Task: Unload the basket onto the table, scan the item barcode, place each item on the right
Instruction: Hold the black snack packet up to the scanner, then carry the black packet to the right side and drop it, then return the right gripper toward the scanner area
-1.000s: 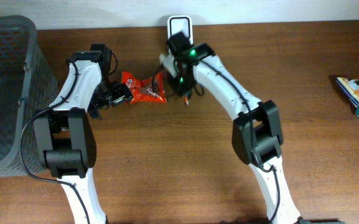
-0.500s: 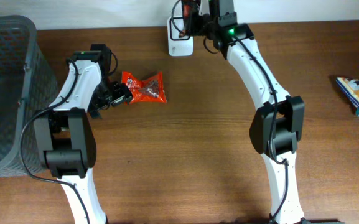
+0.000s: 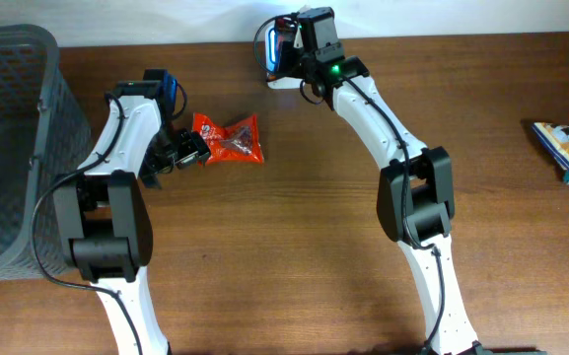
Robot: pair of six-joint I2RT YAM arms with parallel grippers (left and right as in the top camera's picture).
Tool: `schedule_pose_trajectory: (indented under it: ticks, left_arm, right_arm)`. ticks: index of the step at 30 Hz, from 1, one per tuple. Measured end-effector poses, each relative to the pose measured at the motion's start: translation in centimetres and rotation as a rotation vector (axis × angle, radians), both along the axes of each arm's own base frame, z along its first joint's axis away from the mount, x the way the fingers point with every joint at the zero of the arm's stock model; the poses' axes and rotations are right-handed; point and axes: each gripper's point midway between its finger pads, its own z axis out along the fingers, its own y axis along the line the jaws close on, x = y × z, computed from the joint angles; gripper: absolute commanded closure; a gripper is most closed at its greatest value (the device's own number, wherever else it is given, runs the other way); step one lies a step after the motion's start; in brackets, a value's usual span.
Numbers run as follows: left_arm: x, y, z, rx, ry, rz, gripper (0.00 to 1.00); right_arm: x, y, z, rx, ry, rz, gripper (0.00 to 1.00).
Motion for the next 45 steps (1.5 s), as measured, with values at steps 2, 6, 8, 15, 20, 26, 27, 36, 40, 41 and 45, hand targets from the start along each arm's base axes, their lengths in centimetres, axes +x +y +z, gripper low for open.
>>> schedule_pose_trajectory:
  ticks: [2, 6, 8, 15, 20, 26, 27, 36, 40, 41, 45]
  left_arm:
    - [0.0, 0.0, 0.0, 0.000, 0.000, 0.000, 0.01]
    - [0.0, 0.0, 0.0, 0.000, 0.000, 0.000, 0.01]
    - [0.0, 0.0, 0.0, 0.000, 0.000, 0.000, 0.01]
    - [0.0, 0.0, 0.0, 0.000, 0.000, 0.000, 0.01]
    - [0.0, 0.0, 0.0, 0.000, 0.000, 0.000, 0.01]
    - [0.0, 0.0, 0.0, 0.000, -0.001, 0.000, 0.01]
    - [0.0, 0.0, 0.0, 0.000, 0.001, 0.000, 0.01]
    - [0.0, 0.0, 0.0, 0.000, 0.000, 0.000, 0.01]
    - [0.0, 0.0, 0.0, 0.000, 0.000, 0.000, 0.01]
    - [0.0, 0.0, 0.0, 0.000, 0.000, 0.000, 0.01]
    - [0.0, 0.0, 0.0, 0.000, 0.000, 0.000, 0.01]
  right_arm:
    - [0.1, -0.2, 0.0, -0.001, 0.002, -0.005, 0.96]
    - [-0.1, -1.1, -0.6, -0.015, 0.030, -0.018, 0.96]
    - [-0.2, -2.0, -0.5, -0.020, 0.050, -0.030, 0.96]
    - [0.1, -17.1, 6.4, -0.026, 0.081, -0.257, 0.96]
    - [-4.4, -33.3, 9.2, -0.044, 0.209, -0.530, 0.96]
    - [-13.7, -48.3, 4.8, -0.148, 0.497, -0.872, 0.96]
    - [-15.1, -50.0, 4.5, -0.163, 0.528, -0.915, 0.96]
    - [-22.7, -59.6, 2.0, -0.181, 0.648, -1.153, 0.47]
    - [-23.7, -61.2, 1.3, -0.214, 0.652, -1.141, 0.21]
    - [-23.8, -61.3, 1.2, -0.221, 0.653, -1.130, 0.20]
    - [-23.2, -60.5, 0.9, -0.237, 0.648, -1.027, 0.19]
